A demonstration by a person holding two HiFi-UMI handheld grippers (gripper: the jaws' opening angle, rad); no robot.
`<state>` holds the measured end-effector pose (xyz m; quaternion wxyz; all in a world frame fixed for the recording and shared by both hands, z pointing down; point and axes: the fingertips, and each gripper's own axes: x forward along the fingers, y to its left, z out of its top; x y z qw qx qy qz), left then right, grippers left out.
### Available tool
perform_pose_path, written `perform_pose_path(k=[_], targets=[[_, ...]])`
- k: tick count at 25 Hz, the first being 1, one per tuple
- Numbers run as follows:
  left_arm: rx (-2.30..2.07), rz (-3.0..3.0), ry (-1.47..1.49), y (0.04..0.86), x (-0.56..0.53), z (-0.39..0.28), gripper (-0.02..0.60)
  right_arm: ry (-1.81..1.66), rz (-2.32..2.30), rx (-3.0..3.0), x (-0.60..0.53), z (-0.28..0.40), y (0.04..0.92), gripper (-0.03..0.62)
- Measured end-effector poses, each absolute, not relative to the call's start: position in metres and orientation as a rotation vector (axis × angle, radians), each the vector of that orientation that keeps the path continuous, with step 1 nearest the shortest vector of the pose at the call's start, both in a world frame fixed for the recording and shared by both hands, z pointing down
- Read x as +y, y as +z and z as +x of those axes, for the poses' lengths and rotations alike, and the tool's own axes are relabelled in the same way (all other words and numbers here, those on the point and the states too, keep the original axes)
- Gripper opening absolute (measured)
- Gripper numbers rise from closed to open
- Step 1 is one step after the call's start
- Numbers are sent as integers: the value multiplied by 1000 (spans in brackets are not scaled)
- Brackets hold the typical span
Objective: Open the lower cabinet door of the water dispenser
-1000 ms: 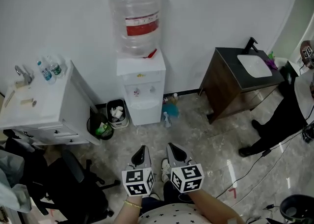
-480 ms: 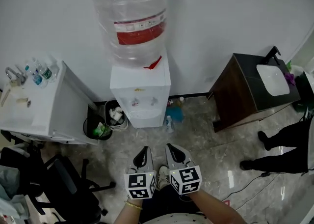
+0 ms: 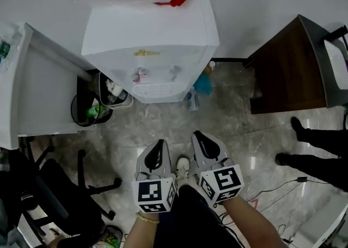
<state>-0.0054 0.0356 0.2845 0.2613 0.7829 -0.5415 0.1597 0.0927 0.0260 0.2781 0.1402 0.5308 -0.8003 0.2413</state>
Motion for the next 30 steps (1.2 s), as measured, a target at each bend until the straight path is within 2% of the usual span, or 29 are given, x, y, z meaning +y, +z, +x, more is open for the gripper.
perform_pose_path(k=[2, 4, 8, 11, 14, 18, 22, 25, 27, 30], targets=[[-1459, 2126, 422, 328, 23, -5, 8, 696, 1524, -2319, 9, 94, 325, 82], [-1459, 2130, 436, 373, 17, -8, 6, 702, 1540, -2317, -5, 97, 373, 100], [-1440, 2098, 484, 455, 15, -15, 8, 741, 1562, -2323, -33, 103, 460, 198], [-1419, 2086, 494, 486, 13, -16, 8, 761, 1486, -2353, -63, 101, 509, 308], [-1410, 2097, 479, 494, 2, -14, 8, 689, 1347, -2368, -102, 99, 541, 366], [-1419, 2115, 447, 496, -17, -11, 6, 550, 1266, -2335, -147, 107, 566, 395], [-1433, 2118, 436, 500, -29, -11, 6, 419, 1175, -2327, -170, 104, 575, 397], [-1442, 2106, 440, 500, -30, -14, 6, 442, 1195, -2316, -167, 107, 573, 334], [-1443, 2088, 440, 496, -25, -16, 6, 471, 1215, -2294, -153, 108, 573, 324], [-1444, 2053, 447, 490, -14, -21, 6, 511, 1228, -2264, -115, 105, 573, 271]])
